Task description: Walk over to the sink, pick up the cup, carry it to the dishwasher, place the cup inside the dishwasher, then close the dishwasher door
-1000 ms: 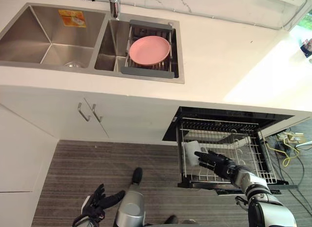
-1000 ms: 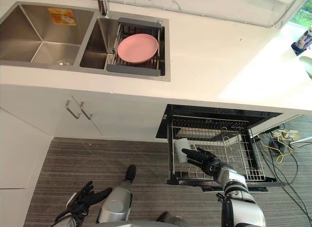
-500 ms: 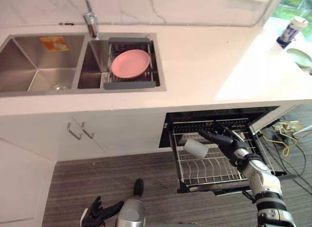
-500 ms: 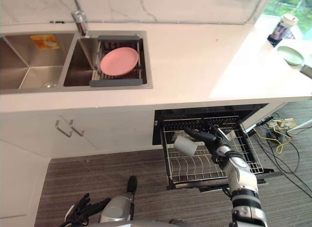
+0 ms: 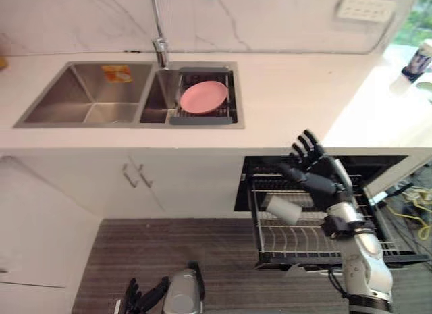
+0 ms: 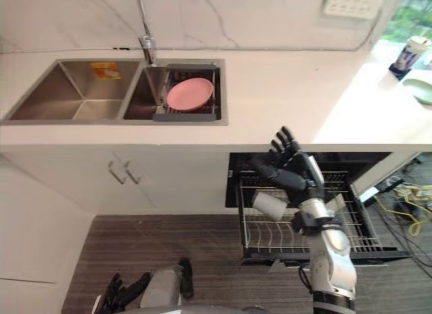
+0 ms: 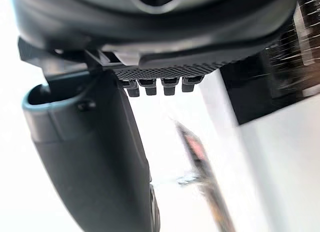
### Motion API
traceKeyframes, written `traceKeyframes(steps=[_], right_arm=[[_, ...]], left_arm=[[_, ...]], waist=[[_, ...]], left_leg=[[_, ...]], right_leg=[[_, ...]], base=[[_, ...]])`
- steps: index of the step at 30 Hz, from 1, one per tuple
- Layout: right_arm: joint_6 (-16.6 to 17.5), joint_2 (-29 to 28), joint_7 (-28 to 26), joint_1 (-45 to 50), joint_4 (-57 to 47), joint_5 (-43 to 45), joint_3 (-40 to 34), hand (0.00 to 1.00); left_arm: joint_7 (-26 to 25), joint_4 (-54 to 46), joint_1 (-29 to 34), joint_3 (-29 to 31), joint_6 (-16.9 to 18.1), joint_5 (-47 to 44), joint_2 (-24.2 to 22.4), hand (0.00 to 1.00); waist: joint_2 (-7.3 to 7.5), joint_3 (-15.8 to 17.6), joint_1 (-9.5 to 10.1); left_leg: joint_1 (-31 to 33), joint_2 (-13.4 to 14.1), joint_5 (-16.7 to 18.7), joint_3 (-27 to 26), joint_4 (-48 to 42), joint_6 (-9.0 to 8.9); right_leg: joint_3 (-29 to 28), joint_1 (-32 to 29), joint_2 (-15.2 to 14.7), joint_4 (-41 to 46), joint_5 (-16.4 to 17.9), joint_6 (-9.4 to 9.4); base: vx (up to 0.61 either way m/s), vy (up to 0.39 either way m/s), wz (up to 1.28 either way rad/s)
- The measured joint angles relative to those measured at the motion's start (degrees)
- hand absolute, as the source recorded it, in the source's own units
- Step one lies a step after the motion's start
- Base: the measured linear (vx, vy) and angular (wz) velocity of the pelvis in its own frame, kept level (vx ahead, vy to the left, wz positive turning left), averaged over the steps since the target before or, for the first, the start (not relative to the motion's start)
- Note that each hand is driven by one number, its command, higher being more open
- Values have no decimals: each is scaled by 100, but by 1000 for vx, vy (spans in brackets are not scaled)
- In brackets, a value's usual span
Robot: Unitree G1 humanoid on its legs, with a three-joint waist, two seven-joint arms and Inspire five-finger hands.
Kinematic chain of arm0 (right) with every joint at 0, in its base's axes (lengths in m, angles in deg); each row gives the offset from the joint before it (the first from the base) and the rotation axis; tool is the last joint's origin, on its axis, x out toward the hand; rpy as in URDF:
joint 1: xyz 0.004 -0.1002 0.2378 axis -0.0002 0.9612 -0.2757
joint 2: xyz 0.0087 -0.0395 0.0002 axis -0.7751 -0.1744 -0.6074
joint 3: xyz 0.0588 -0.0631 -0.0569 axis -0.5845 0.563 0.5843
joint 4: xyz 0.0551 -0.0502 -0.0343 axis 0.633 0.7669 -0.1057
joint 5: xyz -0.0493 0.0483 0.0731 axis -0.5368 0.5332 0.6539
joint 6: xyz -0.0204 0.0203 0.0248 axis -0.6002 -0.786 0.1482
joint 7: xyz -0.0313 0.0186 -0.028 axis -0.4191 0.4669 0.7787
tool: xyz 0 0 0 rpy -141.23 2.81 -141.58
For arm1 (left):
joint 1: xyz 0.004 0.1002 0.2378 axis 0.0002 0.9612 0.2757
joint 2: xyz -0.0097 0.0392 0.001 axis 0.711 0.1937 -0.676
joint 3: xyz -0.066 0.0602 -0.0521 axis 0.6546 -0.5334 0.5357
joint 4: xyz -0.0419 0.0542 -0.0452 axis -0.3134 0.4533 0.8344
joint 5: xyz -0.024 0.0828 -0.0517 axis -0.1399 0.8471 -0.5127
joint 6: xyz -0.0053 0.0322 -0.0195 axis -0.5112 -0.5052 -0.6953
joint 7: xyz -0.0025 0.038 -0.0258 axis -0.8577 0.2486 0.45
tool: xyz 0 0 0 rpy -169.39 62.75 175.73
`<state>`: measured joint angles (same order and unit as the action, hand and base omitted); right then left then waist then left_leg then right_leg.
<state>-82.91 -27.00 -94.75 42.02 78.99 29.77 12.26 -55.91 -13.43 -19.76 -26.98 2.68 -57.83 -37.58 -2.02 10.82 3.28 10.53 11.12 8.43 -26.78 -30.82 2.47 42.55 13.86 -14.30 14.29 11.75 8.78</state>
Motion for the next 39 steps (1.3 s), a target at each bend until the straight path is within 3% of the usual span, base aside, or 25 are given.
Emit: traceKeyframes(steps=[1,2,4,7,9,10,14,16,18,20,21,27,34,37,38,39], right_arm=[[46,-38,16,-3,-3,82,-102,100],[124,-85,59,-8,-27,126,-261,100],[166,-107,184,23,-137,127,-294,100],[286,-282,455,67,-160,125,-244,100],[343,-413,608,190,-220,131,-244,100],[380,-556,852,566,-570,176,-194,100],[382,-648,1250,1217,-1318,184,95,100],[425,-605,1266,1207,-1434,298,91,100],[558,-506,1264,1093,-1422,502,62,100],[677,-491,1287,1048,-1423,521,54,100],[1033,-730,2290,948,-1421,502,-236,100],[1044,-731,2280,974,-1391,498,-183,100],[1536,-939,1793,1361,-1335,248,76,100],[1883,-952,1591,1368,-1311,53,302,100],[2023,-958,1578,1370,-1311,46,383,100],[2134,-954,1578,1369,-1314,35,413,100]], left_arm=[[3,50,-15,-10,-49,55,4,100],[22,157,-51,-39,-113,150,77,100],[287,328,-65,-43,-317,294,145,100],[756,881,-148,-281,-646,460,357,100],[796,1178,-255,-387,-708,552,493,100],[285,1236,-433,-704,-754,809,634,100],[-267,1056,-632,-1273,-945,1938,828,100],[-470,1032,-619,-1444,-921,2206,838,100],[-630,1036,-600,-1636,-968,2301,872,100],[-703,1026,-581,-1671,-984,2300,901,100],[-705,1016,-463,-1792,-1063,1946,1036,100],[-693,1019,-440,-1765,-1062,1863,1024,100],[-127,1481,-437,-1308,-976,842,1002,100],[160,1736,-519,-733,-813,232,872,100],[244,1745,-524,-547,-709,18,785,100],[303,1745,-529,-444,-614,-109,742,100]], waist=[[-26,-55,-86],[111,-72,-160],[170,-113,-229],[65,-177,-257],[46,-178,-283],[70,-158,-461],[142,-146,-658],[177,-166,-655],[284,-243,-663],[327,-313,-661],[471,-441,-741],[428,-482,-723],[434,-587,-714],[366,-494,-662],[319,-434,-634],[308,-369,-651]], left_leg=[[-114,-142,7,-87,340,-9],[-373,-608,-203,-31,1201,39],[-717,-1115,-690,140,2332,61],[-1056,-1263,-1016,162,3151,96],[-1161,-1340,-1162,440,3328,242],[-1113,-1424,-1208,1028,3399,355],[-1209,-1633,-1258,1660,3474,418],[-1272,-1737,-1258,1728,3500,414],[-1402,-1885,-1305,1749,3592,353],[-1386,-1876,-1335,1708,3563,387],[-1437,-1660,-1303,1505,3605,242],[-1444,-1605,-1299,1384,3601,239],[-1498,-1488,-1227,1277,3509,165],[-891,-1226,-531,1226,2057,-8],[-623,-1064,-312,1189,1327,-215],[-311,-960,-278,1192,659,-313]], right_leg=[[103,-3,-77,42,20,21],[236,-27,-286,115,33,15],[333,-87,-561,378,-76,-123],[243,-232,-727,957,-395,-423],[-383,-477,-803,1561,-523,-686],[-1840,-830,-347,1864,-106,-868],[-3755,-1279,665,1918,355,-377],[-3940,-1476,796,1833,380,-387],[-3937,-1553,791,1392,413,-577],[-3993,-1243,839,763,417,-590],[-4197,-929,1088,-20,170,-750],[-4276,-908,1132,-158,85,-758],[-3778,-651,1060,-532,-92,-727],[-3649,-650,1079,-353,-66,-748],[-3639,-645,1124,-221,-12,-778],[-3561,-657,1115,-128,49,-819]], base=[[43,204,99],[16,187,86],[-27,128,78],[-18,41,58],[47,19,94],[43,-2,142],[88,-51,118],[110,-60,46],[138,-80,12],[119,-73,-7],[50,-38,-7],[0,-7,-9],[0,-67,-7],[-26,-65,-5],[-82,-41,16],[-99,-30,26]])
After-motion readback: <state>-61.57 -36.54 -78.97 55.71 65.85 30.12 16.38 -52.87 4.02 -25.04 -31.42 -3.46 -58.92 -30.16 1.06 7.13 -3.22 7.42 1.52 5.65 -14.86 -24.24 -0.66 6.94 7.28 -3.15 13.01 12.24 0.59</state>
